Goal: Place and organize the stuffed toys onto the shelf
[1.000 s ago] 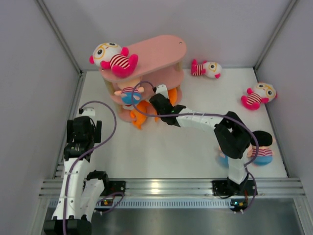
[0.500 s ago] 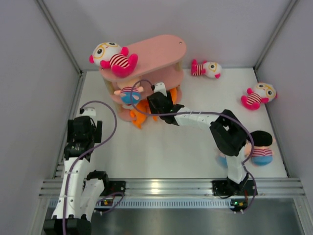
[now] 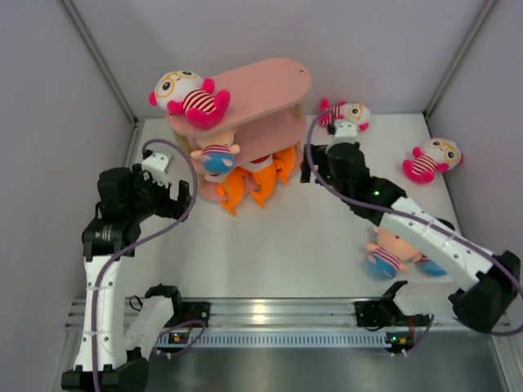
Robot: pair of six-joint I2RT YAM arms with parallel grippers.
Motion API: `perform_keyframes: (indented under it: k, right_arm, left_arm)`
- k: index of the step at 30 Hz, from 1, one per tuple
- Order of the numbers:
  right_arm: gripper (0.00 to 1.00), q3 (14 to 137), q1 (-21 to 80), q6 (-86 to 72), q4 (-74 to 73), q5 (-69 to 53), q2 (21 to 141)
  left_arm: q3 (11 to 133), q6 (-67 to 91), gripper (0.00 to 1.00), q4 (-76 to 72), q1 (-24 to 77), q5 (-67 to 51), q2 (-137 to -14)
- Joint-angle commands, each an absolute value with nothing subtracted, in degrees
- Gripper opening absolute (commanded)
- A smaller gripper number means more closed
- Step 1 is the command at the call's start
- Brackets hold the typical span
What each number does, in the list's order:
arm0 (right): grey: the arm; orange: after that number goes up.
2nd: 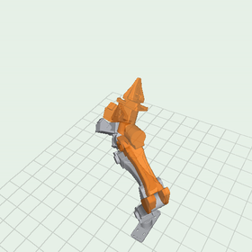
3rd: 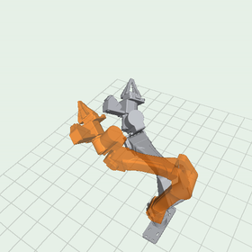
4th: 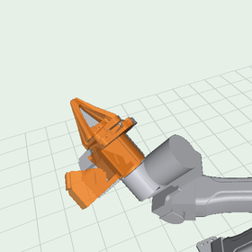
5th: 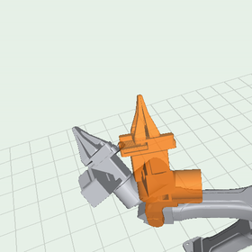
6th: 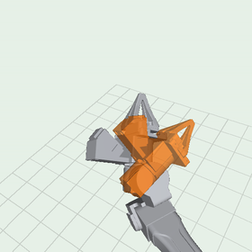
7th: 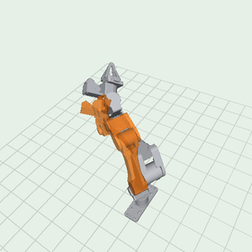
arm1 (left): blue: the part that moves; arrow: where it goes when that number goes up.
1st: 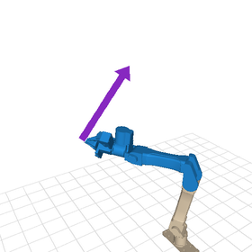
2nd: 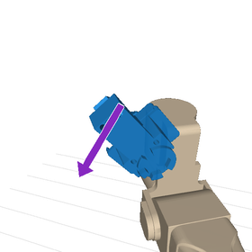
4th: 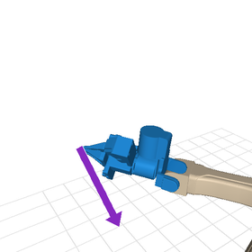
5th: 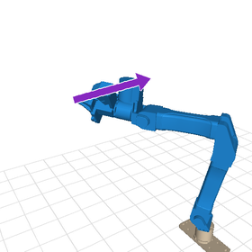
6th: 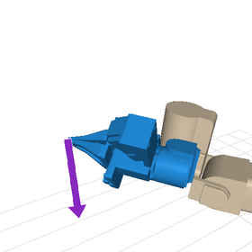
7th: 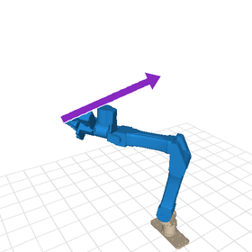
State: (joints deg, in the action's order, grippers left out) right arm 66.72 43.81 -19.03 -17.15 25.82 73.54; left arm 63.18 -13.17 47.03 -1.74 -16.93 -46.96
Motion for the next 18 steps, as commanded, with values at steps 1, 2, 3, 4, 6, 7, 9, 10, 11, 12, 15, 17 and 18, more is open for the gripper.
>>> perform_keyframes:
  k: [1,2,3,4,6,7,9,10,11,12,15,17,18]
  right_arm:
    - [0.90,62.2,33.5,-28.9,-34.5,25.3,66.4]
    - [0.91,60.1,30.7,-33.7,-37.2,25.3,64.8]
    - [0.92,59.0,24.2,-35.6,-42.2,25.1,61.7]
    - [0.93,57.7,21.0,-37.0,-43.8,25.3,60.2]
    - [0.95,53.7,14.2,-40.8,-47.8,26.2,56.2]
    - [0.95,52.3,12.4,-42.0,-48.9,26.8,54.9]
    - [0.95,48.8,8.7,-47.0,-51.1,28.6,52.7]
    - [0.95,48.0,8.1,-49.3,-54.1,31.5,52.2]
    - [0.95,46.9,7.7,-54.0,-55.8,32.9,51.9]
    - [0.95,46.5,7.5,-55.7,-57.4,34.0,51.8]
    - [0.93,44.7,7.5,-59.5,-59.6,32.7,51.2]
    - [0.92,42.9,7.5,-60.4,-59.9,30.4,50.9]
    - [0.92,42.2,7.5,-60.5,-59.9,30.1,50.5]
  left_arm:
    - [62.1,-11.1,0.98,52.9,-1.3,-41.4,-46.4]
    - [61.4,-10.7,0.98,52.9,-1.2,-41.9,-46.1]
    - [60.5,-10.5,0.98,52.9,-1.2,-41.7,-45.4]
    - [60.4,-10.8,0.98,52.9,-1.3,-41.1,-44.9]
    - [60.4,-11.1,0.98,52.9,-1.3,-37.5,-44.4]
    - [60.3,-11.2,0.98,52.8,-1.2,-36.6,-44.3]
    - [60.2,-11.2,0.98,52.8,-1.1,-35.1,-43.9]
    - [60.2,-11.0,0.98,52.9,-1.0,-34.7,-44.0]
    - [60.1,-11.0,0.98,52.8,-0.9,-34.4,-43.9]
    - [60.2,-11.1,0.98,52.9,-0.7,-34.4,-43.8]
    - [60.4,-11.1,0.98,52.8,-0.4,-34.0,-43.5]
    - [60.4,-11.0,0.98,52.8,-0.3,-33.8,-43.4]
    - [60.3,-11.1,0.98,52.9,-0.4,-33.5,-43.5]
